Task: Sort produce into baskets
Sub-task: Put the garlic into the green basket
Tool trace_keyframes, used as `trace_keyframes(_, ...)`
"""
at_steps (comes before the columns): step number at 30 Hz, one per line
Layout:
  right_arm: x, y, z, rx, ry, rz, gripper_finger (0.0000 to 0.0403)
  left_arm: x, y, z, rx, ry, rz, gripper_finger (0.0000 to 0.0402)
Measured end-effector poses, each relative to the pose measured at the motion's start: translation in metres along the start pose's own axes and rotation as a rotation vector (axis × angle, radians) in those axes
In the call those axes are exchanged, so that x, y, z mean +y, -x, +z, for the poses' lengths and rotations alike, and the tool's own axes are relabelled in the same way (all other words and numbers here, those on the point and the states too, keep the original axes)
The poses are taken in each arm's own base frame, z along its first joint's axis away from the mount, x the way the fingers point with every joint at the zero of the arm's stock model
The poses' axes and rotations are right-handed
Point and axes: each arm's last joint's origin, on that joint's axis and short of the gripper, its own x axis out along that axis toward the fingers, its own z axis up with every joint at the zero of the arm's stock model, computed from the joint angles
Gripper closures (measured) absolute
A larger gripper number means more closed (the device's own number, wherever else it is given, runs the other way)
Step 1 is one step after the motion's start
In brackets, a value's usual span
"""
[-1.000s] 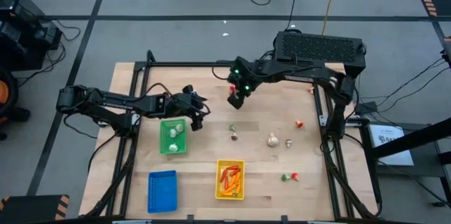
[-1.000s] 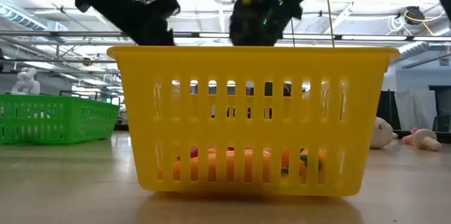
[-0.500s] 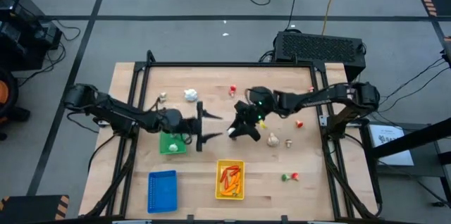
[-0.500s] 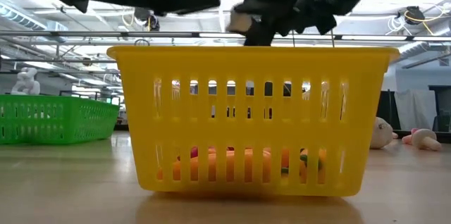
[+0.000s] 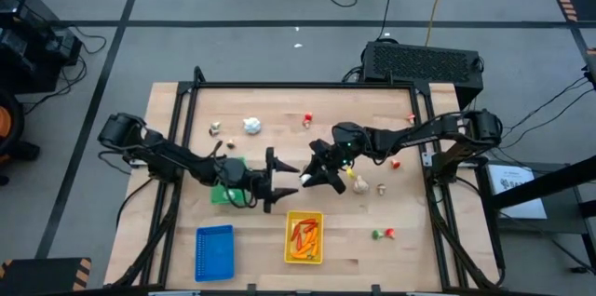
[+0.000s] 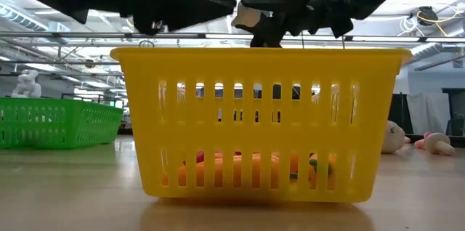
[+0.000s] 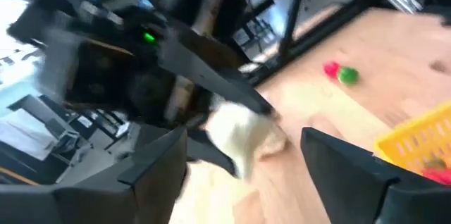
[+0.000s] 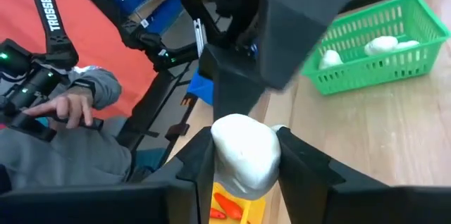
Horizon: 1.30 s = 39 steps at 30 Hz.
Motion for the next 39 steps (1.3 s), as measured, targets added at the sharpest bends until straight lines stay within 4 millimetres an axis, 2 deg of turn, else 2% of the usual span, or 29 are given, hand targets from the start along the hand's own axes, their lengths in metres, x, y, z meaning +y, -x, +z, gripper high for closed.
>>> trace_keyframes(8, -0.001, 0.000, -0.001, 0.010, 0.015, -0.005, 0.0284, 0.003, -0.003, 0.003, 0.035, -0.006, 0.072, 0.0031)
trace_keyframes(11, -0.001, 0.000, -0.001, 0.002, 0.022, -0.023, 0.0284, 0.004, -0.009, 0.006, 0.029, -0.036, 0.077, 0.0015)
trace_keyframes(21, -0.001, 0.000, 0.000, -0.004, 0.033, -0.024, 0.0284, -0.007, -0.033, 0.000, 0.094, -0.126, 0.038, 0.0013)
trace_keyframes(24, -0.001, 0.000, -0.001, -0.001, 0.034, -0.025, 0.0284, -0.004, -0.035, 0.005, 0.077, -0.140, 0.057, 0.0013)
trace_keyframes(34, -0.001, 0.000, -0.001, 0.005, 0.042, -0.027, 0.0284, -0.005, -0.034, 0.000, 0.135, -0.158, 0.053, 0.0015)
trace_keyframes(39, -0.001, 0.000, -0.001, 0.005, 0.045, -0.027, 0.0284, -0.005, -0.034, 0.000, 0.138, -0.160, 0.052, 0.0048)
